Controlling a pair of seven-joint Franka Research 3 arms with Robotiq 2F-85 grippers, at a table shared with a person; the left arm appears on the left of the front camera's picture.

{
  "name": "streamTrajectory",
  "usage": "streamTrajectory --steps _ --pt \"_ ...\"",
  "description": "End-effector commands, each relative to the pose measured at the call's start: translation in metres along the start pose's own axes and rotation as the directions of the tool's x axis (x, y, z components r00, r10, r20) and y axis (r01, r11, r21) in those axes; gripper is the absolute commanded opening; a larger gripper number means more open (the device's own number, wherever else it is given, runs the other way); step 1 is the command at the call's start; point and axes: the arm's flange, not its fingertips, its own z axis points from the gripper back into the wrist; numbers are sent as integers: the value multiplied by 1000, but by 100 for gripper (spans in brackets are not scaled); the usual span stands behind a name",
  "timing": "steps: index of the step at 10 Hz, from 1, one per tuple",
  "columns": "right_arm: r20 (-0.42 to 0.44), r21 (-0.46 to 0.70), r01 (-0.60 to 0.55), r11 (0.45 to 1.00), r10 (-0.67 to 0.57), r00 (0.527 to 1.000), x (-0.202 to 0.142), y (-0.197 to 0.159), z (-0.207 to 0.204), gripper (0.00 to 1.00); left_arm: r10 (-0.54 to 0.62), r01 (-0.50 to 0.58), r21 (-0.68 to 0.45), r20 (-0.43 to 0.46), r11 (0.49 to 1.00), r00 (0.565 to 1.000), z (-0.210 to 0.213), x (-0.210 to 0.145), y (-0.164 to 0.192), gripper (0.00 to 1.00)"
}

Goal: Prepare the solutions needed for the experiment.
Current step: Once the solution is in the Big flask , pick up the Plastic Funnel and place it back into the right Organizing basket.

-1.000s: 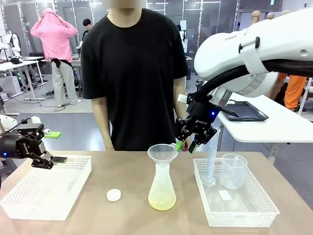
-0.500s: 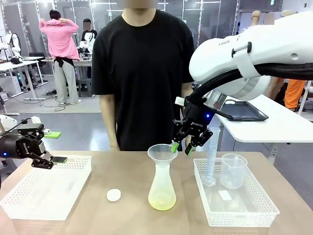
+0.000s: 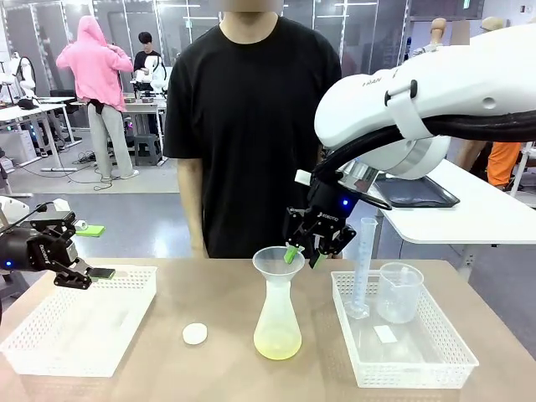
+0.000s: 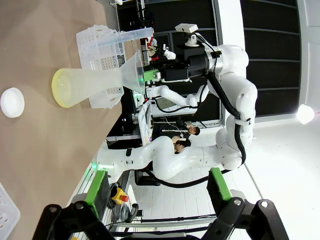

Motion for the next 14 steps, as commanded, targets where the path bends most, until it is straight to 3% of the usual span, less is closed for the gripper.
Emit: streamTrajectory --steps 1,5,8,9,10,11,14 --pt "21 16 42 999 -43 999 3 5 -15 54 5 -5 -2 -1 1000 1000 0 0 -2 100" --pt "2 34 68 997 -68 998 3 2 -26 54 5 -5 -2 -1 1000 1000 0 0 -2 100" --pt "13 59 79 995 -80 997 1 -2 -25 33 5 -5 -2 -1 1000 1000 0 0 -2 100" --pt "7 67 84 994 -85 996 1 -3 -25 19 5 -5 -2 -1 1000 1000 0 0 -2 100" --pt "4 64 93 994 -93 996 0 -4 -25 15 5 -5 -2 -1 1000 1000 0 0 -2 100" --pt "-4 62 104 993 -104 995 0 -5 -26 1 5 -5 -2 -1 1000 1000 0 0 -2 100" --pt "-23 40 130 991 -129 991 0 -8 -29 0 5 -5 -2 -1 1000 1000 0 0 -2 100"
